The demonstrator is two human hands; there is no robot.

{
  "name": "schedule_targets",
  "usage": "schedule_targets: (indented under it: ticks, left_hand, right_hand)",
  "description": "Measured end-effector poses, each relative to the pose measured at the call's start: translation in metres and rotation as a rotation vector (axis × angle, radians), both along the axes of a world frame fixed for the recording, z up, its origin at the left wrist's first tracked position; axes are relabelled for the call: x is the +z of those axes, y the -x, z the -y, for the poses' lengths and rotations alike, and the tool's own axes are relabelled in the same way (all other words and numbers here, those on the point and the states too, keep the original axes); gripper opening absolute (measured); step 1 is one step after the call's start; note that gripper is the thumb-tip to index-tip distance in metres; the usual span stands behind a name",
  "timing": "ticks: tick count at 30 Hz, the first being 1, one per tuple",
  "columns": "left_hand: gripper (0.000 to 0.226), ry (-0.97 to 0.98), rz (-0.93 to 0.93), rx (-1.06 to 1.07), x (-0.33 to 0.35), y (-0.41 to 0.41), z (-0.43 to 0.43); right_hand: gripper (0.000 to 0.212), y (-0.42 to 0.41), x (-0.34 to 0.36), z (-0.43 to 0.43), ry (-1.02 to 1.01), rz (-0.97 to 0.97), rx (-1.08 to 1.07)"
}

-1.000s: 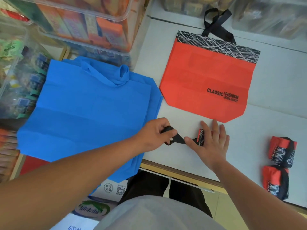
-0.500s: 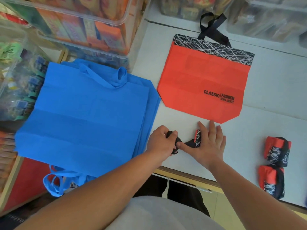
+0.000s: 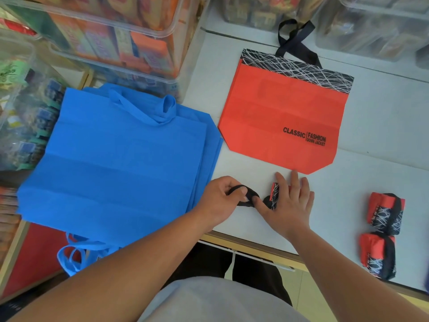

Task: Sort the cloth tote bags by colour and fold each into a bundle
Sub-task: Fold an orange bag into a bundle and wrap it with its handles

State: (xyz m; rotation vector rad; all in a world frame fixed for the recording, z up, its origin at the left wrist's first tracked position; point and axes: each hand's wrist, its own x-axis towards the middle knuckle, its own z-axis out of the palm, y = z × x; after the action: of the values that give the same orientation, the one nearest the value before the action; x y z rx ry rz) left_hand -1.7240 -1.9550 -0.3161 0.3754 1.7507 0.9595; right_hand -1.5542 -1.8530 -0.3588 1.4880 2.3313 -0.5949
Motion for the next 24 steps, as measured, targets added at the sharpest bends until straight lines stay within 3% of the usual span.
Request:
schedule_targets:
  ticks: [10,18,21,24]
  left_hand:
    - [0.012,0.084,-0.021,-0.014,-0.004,-0.016,-0.002]
    - [0.016,0.187,-0.152,-0.089,-0.003,-0.014,-0.011]
    - [0.017,0.206,-0.168,-0.085,-0.001,-0.006,-0.017]
    - [0.018,0.209,-0.167,-0.105,0.001,-0.005,-0.021]
  right_hand:
    - [0.089,0.0,-0.006,0.003,-0.043,0.007,0.036]
    - [0.079,-0.005,-0.002,0.0,0.029,-0.014,0.078]
    - [0.073,-0.014,0.003,-0.004,0.119,-0.091,0.141]
    - [0.06,-0.024,0.01,-0.007,0.006,-0.278,0.027]
